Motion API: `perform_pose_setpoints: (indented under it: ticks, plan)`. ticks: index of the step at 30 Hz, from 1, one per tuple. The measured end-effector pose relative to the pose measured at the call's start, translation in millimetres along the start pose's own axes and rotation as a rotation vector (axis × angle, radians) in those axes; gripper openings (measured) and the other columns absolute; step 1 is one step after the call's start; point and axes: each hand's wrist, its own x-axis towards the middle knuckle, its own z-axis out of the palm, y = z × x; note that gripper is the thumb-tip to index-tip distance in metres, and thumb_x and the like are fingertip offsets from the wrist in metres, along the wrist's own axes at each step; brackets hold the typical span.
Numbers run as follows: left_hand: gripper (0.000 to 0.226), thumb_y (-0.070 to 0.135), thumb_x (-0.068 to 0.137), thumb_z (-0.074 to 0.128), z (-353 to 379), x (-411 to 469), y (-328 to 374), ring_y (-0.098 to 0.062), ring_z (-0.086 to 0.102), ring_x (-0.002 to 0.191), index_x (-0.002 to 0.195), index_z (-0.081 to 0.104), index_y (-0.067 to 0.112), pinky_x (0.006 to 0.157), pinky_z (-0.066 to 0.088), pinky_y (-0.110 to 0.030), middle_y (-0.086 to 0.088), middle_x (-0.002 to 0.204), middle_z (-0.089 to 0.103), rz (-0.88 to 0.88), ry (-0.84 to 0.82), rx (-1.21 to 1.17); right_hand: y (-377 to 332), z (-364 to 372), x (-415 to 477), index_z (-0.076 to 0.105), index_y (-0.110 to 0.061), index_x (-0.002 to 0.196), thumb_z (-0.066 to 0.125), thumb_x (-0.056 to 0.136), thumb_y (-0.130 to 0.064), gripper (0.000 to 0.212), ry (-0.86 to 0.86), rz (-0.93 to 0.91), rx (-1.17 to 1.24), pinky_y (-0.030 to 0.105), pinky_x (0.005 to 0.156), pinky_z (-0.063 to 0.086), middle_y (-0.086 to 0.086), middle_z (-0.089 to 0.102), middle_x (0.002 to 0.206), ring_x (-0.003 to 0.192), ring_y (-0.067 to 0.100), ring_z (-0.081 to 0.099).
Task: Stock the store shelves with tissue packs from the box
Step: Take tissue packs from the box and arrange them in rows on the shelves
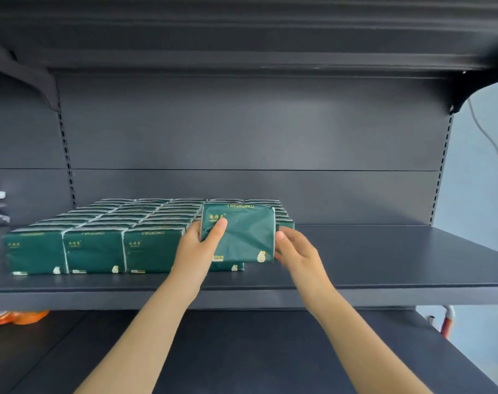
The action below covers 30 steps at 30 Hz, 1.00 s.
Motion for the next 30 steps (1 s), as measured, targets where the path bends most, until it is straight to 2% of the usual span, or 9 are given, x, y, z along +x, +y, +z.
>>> perform_pose_setpoints:
  ticks: [5, 7, 9, 11, 13, 15, 19, 25, 30]
  plan:
    - [0.005, 0.041, 0.091, 0.055, 22, -11, -11, 0.004, 0.058, 0.097, 0.094, 0.059, 0.039, 0.086, 0.045, -0.026, 0.023, 0.100, 0.064, -0.020, -0.081, -0.047, -6, -2, -23, 0.060, -0.017, 0.111, 0.062, 0.089, -0.014, 0.022, 0.058, -0.052, 0.080, 0.010, 0.063, 0.047, -0.009, 0.071, 0.096, 0.079, -0.003, 0.064]
    - [0.004, 0.039, 0.092, 0.055, 26, -14, -12, 0.009, 0.058, 0.092, 0.093, 0.059, 0.039, 0.079, 0.045, -0.016, 0.024, 0.097, 0.064, -0.009, -0.111, -0.032, -7, -4, -22, 0.061, -0.016, 0.109, 0.068, 0.086, -0.014, 0.025, 0.109, -0.056, 0.037, 0.011, 0.059, 0.047, -0.005, 0.071, 0.097, 0.074, -0.002, 0.064]
    - [0.005, 0.037, 0.092, 0.054, 26, -14, -12, 0.014, 0.057, 0.082, 0.095, 0.059, 0.035, 0.063, 0.039, -0.001, 0.021, 0.094, 0.063, 0.034, -0.136, 0.086, -8, -8, -19, 0.063, -0.016, 0.105, 0.072, 0.082, -0.015, 0.025, 0.145, -0.040, -0.025, 0.015, 0.061, 0.050, -0.002, 0.071, 0.094, 0.072, 0.005, 0.065]
    - [0.015, 0.036, 0.091, 0.056, 22, -9, -14, 0.008, 0.057, 0.085, 0.103, 0.057, 0.027, 0.061, 0.038, 0.002, 0.016, 0.097, 0.062, 0.109, -0.127, 0.255, -6, -16, -15, 0.064, -0.017, 0.098, 0.074, 0.080, -0.015, 0.021, 0.182, -0.027, -0.069, 0.020, 0.064, 0.053, -0.002, 0.071, 0.089, 0.072, 0.010, 0.066]
    - [0.035, 0.035, 0.090, 0.058, 13, 3, -17, -0.001, 0.056, 0.096, 0.121, 0.051, 0.020, 0.080, 0.042, -0.004, 0.008, 0.109, 0.059, 0.226, -0.097, 0.425, -3, -25, -7, 0.063, -0.020, 0.093, 0.074, 0.080, -0.015, 0.018, 0.229, -0.011, -0.100, 0.018, 0.062, 0.052, -0.004, 0.070, 0.086, 0.072, 0.009, 0.065]
    - [0.054, 0.040, 0.091, 0.056, 3, 16, -20, -0.012, 0.048, 0.118, 0.136, 0.042, 0.013, 0.103, 0.038, -0.024, 0.000, 0.128, 0.050, 0.365, -0.077, 0.705, 1, -33, 3, 0.061, -0.019, 0.094, 0.073, 0.082, -0.017, 0.018, 0.269, 0.018, -0.150, 0.018, 0.061, 0.051, -0.004, 0.068, 0.086, 0.072, 0.010, 0.063]
    - [0.077, 0.051, 0.092, 0.046, -8, 44, -25, -0.020, 0.018, 0.144, 0.150, 0.016, 0.009, 0.117, 0.013, -0.030, -0.007, 0.155, 0.022, 0.550, -0.192, 1.261, 20, -31, 29, 0.055, -0.013, 0.101, 0.070, 0.084, -0.022, 0.025, 0.292, 0.072, -0.315, 0.022, 0.064, 0.048, 0.003, 0.065, 0.095, 0.077, 0.012, 0.060]
    - [0.083, 0.055, 0.091, 0.045, -8, 68, -32, -0.022, 0.008, 0.147, 0.151, 0.007, 0.011, 0.118, 0.005, -0.033, -0.008, 0.159, 0.009, 0.501, -0.384, 1.458, 44, -18, 54, 0.045, -0.010, 0.121, 0.073, 0.081, -0.034, 0.055, 0.212, 0.141, -0.707, 0.037, 0.091, 0.044, 0.007, 0.053, 0.118, 0.114, 0.027, 0.047]
    - [0.073, 0.051, 0.093, 0.046, -13, 76, -33, -0.021, 0.019, 0.144, 0.149, 0.017, 0.014, 0.118, 0.014, -0.034, -0.005, 0.157, 0.019, 0.513, -0.455, 1.499, 45, -10, 63, 0.040, -0.009, 0.124, 0.070, 0.084, -0.034, 0.056, 0.165, 0.182, -0.761, 0.031, 0.080, 0.042, 0.006, 0.056, 0.119, 0.110, 0.026, 0.053]
